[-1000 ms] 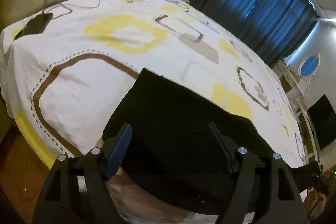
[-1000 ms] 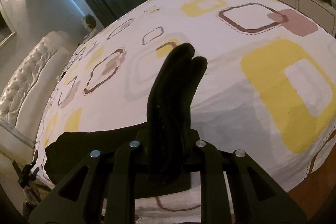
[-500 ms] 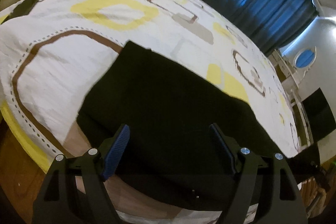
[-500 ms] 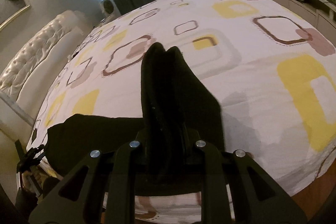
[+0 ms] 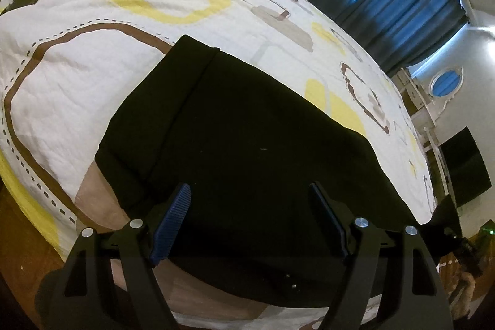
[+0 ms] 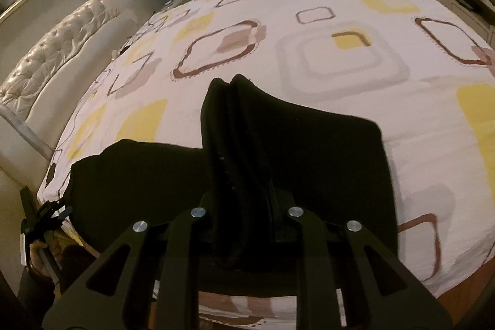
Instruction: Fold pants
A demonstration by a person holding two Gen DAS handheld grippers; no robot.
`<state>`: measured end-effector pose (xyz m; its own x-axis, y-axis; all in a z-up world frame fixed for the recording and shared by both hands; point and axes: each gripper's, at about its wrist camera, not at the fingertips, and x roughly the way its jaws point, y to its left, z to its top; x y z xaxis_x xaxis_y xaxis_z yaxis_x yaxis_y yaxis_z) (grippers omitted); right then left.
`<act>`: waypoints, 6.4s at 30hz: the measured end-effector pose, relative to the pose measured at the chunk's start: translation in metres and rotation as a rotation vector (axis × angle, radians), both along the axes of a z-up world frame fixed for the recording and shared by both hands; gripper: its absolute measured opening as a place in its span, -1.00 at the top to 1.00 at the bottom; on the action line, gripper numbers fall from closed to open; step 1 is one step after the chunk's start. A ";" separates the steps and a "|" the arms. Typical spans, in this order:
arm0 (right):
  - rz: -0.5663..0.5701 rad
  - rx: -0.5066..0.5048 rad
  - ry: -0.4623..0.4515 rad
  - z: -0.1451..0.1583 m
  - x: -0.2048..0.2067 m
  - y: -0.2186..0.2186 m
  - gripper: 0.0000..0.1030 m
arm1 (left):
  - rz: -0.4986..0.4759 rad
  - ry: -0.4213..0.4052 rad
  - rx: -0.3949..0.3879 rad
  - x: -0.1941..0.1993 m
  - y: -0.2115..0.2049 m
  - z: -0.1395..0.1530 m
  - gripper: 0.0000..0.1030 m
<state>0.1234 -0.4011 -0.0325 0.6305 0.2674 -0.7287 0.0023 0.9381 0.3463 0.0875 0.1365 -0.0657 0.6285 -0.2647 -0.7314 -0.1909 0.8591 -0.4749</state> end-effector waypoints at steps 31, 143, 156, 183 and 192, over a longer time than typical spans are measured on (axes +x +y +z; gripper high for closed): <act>0.110 -0.167 0.063 -0.032 0.018 0.084 0.65 | -0.006 -0.005 0.003 -0.002 -0.001 -0.005 -0.53; 0.284 0.069 0.131 -0.062 -0.035 0.166 -0.75 | -0.229 0.166 -0.402 0.080 0.096 -0.027 -0.57; 0.273 0.118 0.143 -0.067 -0.038 0.159 -0.75 | -0.193 0.250 -0.357 0.095 0.091 -0.040 0.60; 0.060 0.197 0.019 -0.046 -0.064 0.058 -0.75 | -0.403 -0.017 -0.343 0.095 -0.097 0.097 0.72; 0.007 0.244 -0.006 -0.049 -0.077 0.029 -0.75 | -0.533 0.002 -0.307 0.096 -0.193 0.099 0.71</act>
